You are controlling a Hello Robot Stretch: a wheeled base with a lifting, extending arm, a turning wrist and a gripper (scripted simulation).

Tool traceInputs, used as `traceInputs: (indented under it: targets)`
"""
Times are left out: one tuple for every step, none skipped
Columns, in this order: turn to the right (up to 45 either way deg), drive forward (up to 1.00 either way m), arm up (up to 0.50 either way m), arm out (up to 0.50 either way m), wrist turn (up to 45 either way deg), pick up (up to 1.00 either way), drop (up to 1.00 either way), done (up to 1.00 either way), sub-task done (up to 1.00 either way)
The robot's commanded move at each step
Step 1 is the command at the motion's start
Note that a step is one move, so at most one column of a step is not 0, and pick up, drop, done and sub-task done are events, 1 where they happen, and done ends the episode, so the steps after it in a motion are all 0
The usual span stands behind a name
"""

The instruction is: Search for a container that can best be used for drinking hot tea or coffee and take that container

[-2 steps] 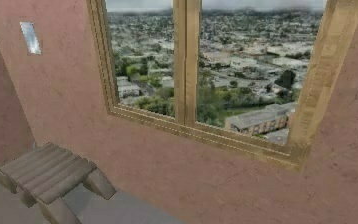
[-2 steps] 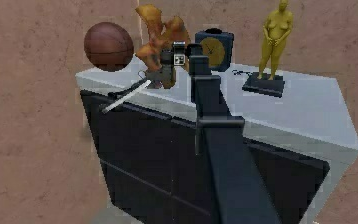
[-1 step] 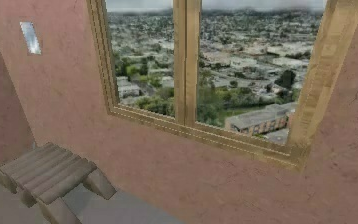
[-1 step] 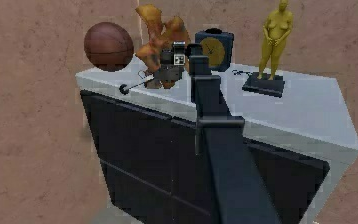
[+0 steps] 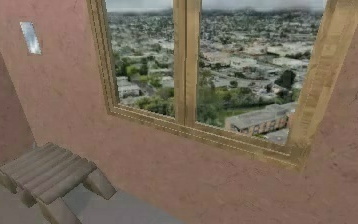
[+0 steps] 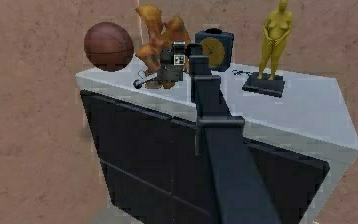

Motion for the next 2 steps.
traceInputs:
  targets:
    - [0.0,0.0,0.0,0.0,0.0,1.0,0.0,0.0,0.0]
    - [0.0,0.0,0.0,0.0,0.0,0.0,0.0,1.0,0.0]
